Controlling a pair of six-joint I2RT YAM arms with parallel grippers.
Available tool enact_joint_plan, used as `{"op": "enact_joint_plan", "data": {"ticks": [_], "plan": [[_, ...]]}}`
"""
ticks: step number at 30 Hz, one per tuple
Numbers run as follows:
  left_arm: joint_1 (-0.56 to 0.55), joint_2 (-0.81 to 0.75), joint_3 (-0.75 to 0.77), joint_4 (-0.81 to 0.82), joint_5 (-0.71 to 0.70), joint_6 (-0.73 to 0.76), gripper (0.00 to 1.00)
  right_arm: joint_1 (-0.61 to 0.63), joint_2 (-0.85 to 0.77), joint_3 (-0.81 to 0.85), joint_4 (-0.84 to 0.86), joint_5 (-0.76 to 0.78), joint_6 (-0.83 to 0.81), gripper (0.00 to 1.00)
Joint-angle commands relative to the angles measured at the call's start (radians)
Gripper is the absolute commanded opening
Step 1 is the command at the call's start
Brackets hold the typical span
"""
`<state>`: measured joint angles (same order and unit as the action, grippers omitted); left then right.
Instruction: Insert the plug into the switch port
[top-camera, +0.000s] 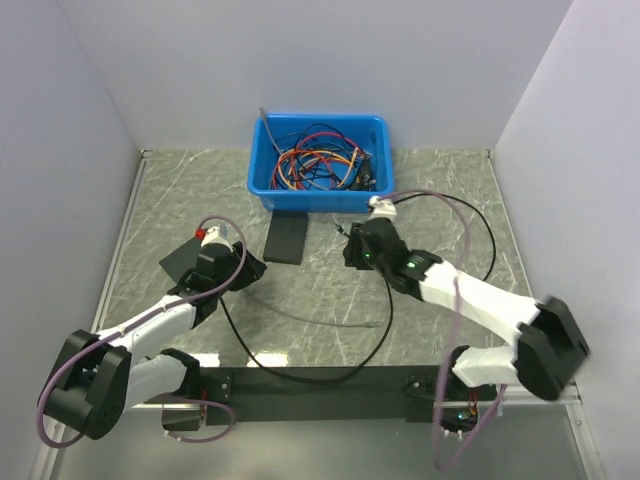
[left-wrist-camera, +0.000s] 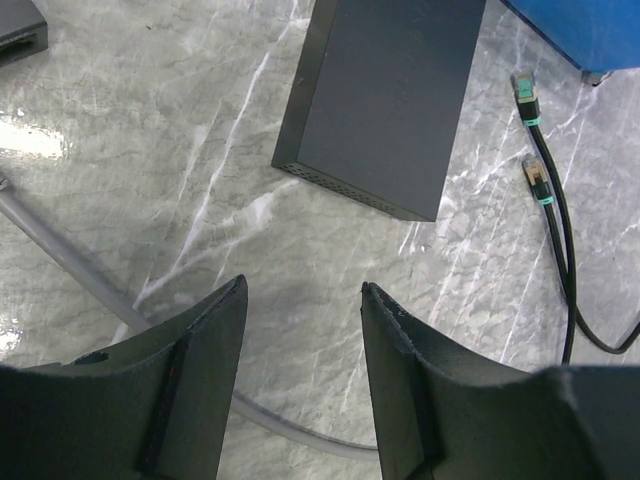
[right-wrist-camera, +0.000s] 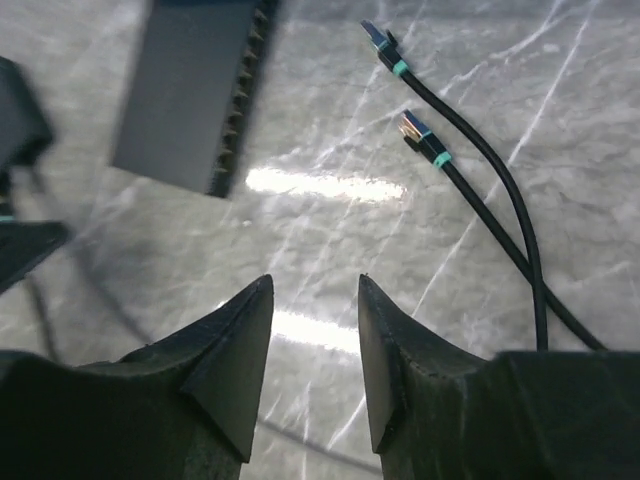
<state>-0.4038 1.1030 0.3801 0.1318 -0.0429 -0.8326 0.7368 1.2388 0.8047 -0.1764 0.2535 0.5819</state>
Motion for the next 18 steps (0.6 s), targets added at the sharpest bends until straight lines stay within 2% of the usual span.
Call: {"op": "enact_joint_plan", "data": {"ticks": [1, 4, 8, 18], "plan": [[-0.007, 0.006, -0.009, 0.045, -0.018, 0.001, 0.55, -0.004, 0.151, 0.083, 0.052, 0.015, -0.051, 0.45], [-0.007, -0.005, -0.012, 0.028, -0.029, 0.009, 0.55, -0.017, 0.246, 0.128, 0.041, 0.068, -0.051, 0.43], [-0.007, -0.038, -0.017, 0.019, -0.017, 0.01, 0.56, -0.074, 0.35, 0.166, 0.032, 0.053, -0.077, 0.41], [-0.007, -0.022, -0.014, 0.043, -0.005, 0.009, 0.56, -0.135, 0.435, 0.172, 0.054, 0.067, -0.114, 0.43]]}}
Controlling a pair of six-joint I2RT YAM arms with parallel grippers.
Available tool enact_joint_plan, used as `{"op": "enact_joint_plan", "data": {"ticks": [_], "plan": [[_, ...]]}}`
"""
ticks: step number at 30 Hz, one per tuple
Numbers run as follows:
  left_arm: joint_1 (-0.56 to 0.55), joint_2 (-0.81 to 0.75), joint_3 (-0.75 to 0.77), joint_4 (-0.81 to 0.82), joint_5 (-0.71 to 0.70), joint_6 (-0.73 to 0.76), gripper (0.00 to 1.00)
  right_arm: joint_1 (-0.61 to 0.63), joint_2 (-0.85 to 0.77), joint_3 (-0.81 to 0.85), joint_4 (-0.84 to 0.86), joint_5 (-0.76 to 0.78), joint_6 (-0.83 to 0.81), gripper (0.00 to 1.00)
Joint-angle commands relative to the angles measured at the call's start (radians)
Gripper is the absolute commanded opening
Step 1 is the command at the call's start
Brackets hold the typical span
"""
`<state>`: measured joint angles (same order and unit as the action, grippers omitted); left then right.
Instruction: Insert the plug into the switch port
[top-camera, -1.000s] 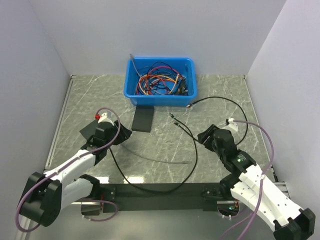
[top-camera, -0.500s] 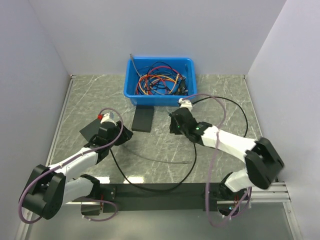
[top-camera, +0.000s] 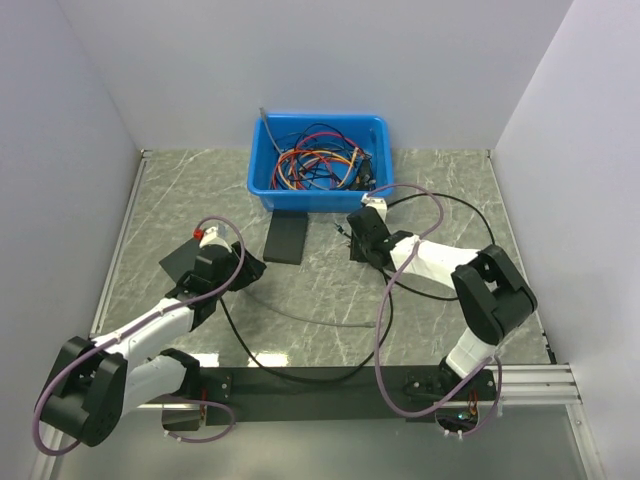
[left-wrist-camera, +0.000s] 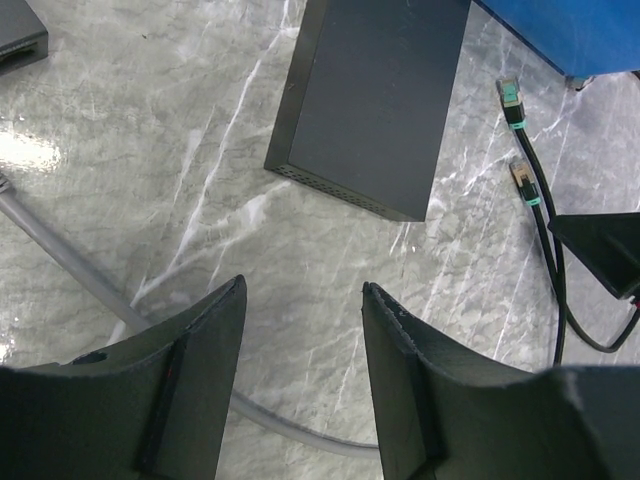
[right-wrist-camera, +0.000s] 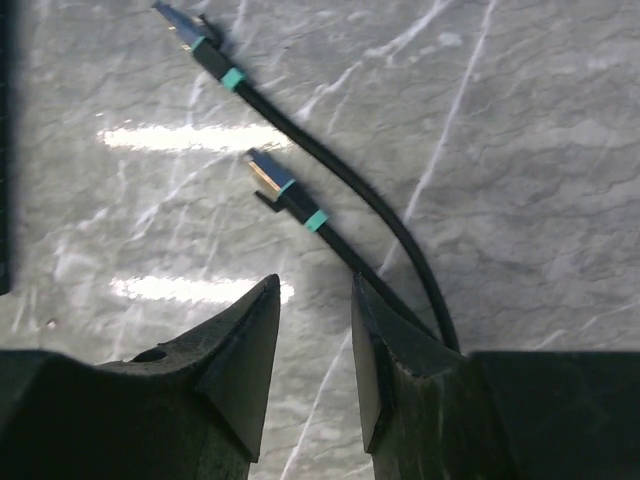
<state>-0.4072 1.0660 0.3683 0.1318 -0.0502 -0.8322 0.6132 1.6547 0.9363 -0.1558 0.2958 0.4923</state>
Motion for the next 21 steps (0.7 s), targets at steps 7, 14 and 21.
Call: {"op": "enact_joint_plan", "data": {"ticks": [7, 14, 21], "plan": [[-0.005, 0.051, -0.006, 0.063, 0.012, 0.005, 0.56, -0.038, 0.069, 0.053, 0.036, 0.025, -0.027, 0.43], [-0.005, 0.04, -0.003, 0.049, 0.009, 0.008, 0.56, -0.044, 0.119, 0.076, 0.03, 0.028, -0.023, 0.43], [-0.005, 0.025, -0.008, 0.04, 0.004, 0.007, 0.56, -0.046, 0.178, 0.108, 0.007, 0.0, -0.029, 0.43]]}}
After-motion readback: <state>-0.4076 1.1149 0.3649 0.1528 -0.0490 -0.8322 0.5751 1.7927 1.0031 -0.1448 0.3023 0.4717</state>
